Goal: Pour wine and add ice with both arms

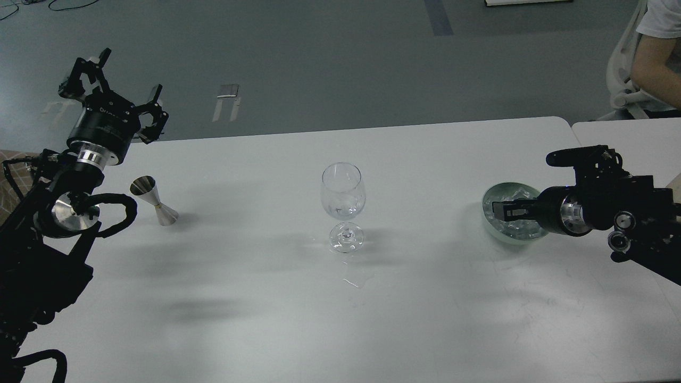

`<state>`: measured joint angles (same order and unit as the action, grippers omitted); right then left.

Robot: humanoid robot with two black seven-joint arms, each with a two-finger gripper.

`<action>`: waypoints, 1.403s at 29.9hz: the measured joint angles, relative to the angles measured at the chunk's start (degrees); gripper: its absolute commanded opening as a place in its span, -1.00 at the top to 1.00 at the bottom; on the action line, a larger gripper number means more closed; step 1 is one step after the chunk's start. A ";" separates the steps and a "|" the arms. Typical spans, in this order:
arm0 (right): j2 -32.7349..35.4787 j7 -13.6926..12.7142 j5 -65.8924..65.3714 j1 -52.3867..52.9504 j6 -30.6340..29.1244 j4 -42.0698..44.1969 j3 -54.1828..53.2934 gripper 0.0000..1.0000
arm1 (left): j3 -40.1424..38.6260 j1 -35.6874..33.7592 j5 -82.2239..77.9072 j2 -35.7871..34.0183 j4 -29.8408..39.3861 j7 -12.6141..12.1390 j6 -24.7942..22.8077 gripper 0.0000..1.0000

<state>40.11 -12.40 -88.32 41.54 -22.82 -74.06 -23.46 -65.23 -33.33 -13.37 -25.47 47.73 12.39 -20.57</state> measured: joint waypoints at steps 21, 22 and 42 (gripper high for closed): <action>-0.13 -0.53 0.15 0.11 -0.37 -0.05 0.08 0.45 | 0.03 0.45 0.00 -0.11 -0.10 0.70 0.00 -0.91; -0.01 -0.53 0.19 0.09 -0.43 -0.14 0.08 0.45 | 0.02 0.45 0.00 -0.11 -0.10 0.71 0.00 -0.91; 2.05 -0.44 0.95 -0.06 -0.41 -2.13 -4.87 0.41 | 0.01 0.46 0.01 -0.06 -0.09 0.62 0.00 -0.91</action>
<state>42.16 -12.84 -87.37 41.48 -23.23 -76.19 -28.33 -65.22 -32.87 -13.36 -25.53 47.64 13.01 -20.57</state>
